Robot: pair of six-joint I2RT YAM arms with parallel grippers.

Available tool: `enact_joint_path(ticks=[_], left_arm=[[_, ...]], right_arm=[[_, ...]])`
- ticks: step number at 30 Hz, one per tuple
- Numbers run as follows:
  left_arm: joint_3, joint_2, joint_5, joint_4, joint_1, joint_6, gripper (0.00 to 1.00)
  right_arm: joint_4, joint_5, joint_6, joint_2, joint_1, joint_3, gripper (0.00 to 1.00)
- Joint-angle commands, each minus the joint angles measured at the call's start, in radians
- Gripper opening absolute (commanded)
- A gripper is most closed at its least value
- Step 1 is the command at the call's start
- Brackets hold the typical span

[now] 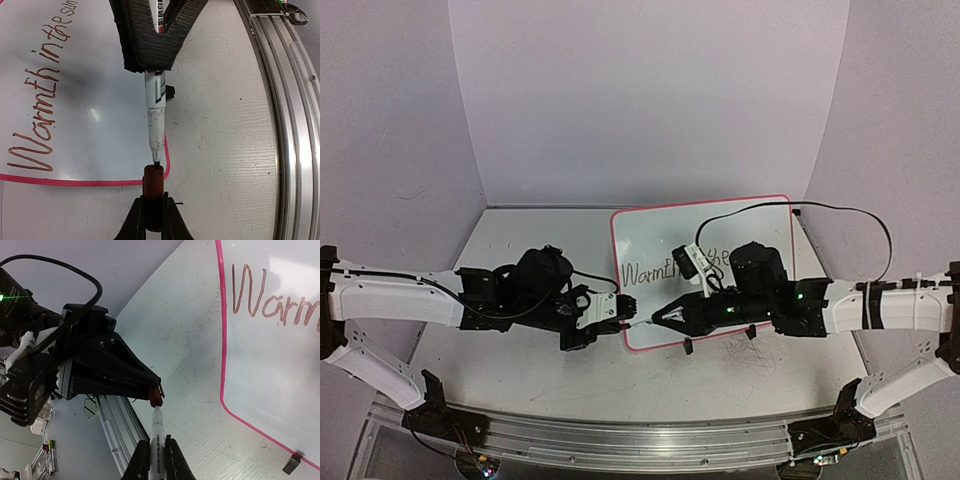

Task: Write a sentence on the whiteboard
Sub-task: Insert the whiteboard marker without the cap into the pen cap.

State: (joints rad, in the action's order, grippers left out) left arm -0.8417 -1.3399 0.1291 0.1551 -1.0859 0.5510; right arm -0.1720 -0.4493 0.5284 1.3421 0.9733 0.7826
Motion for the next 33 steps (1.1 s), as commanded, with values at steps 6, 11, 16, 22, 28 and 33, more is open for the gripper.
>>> enact_joint_path(ticks=[6,11,16,22,28,33], left_arm=[[0.000,0.030,0.018,-0.032,-0.003,0.006,0.00],[-0.003,0.037,0.028,-0.036,-0.003,0.002,0.00],[-0.001,0.050,0.030,-0.047,-0.003,-0.007,0.00],[0.008,0.078,0.019,-0.080,-0.003,-0.016,0.00],[0.034,0.110,-0.009,-0.137,-0.011,-0.024,0.00],[0.067,0.144,-0.030,-0.201,-0.030,-0.028,0.00]], right_arm=[[-0.062,-0.002,-0.003,0.028,0.011,0.018,0.00],[-0.109,-0.008,0.009,0.052,0.013,0.024,0.00],[-0.131,-0.029,0.009,0.112,0.019,0.047,0.00],[-0.172,-0.035,0.025,0.174,0.038,0.082,0.00],[-0.218,-0.036,0.073,0.276,0.077,0.156,0.00],[-0.280,-0.056,0.136,0.386,0.124,0.227,0.00]])
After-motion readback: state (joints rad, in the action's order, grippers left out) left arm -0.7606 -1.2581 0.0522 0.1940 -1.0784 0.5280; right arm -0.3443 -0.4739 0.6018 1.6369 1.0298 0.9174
